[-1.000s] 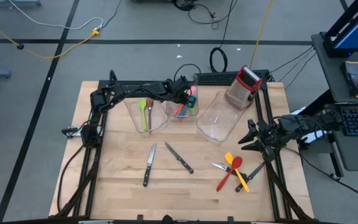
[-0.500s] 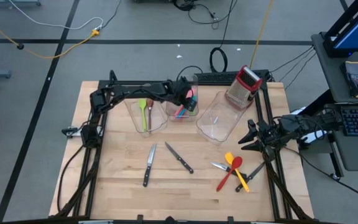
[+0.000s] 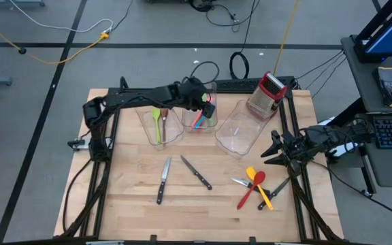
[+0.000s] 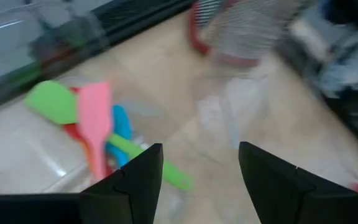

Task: Pick & Place Kitchen Items
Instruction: Put the left silver kitchen knife in the right bin

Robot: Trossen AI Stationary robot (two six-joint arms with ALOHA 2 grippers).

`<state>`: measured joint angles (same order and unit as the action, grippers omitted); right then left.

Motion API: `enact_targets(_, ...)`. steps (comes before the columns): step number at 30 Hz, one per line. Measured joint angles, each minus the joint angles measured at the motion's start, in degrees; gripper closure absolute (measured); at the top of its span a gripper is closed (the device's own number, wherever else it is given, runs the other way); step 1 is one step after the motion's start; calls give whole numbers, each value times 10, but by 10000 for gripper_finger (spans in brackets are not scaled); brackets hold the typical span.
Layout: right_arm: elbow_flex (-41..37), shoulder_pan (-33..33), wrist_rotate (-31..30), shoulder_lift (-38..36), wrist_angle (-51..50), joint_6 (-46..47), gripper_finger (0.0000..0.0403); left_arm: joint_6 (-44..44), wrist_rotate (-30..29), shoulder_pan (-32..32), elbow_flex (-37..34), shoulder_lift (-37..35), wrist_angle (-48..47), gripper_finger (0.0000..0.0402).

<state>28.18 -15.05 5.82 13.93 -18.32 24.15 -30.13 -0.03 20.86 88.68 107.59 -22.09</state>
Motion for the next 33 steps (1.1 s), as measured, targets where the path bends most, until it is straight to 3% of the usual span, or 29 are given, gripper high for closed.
enact_targets(8,0,0,0,0,0,10,275,-5,41,-38,0,-54,-10,182)
enact_targets(15,0,0,2,0,0,8,275,-67,51,-87,0,-74,-30,189)
enact_targets(26,0,0,2,0,0,3,275,-125,51,-231,0,-74,-70,208)
enact_targets(33,0,0,2,0,0,3,275,-173,31,-312,0,-74,-70,199)
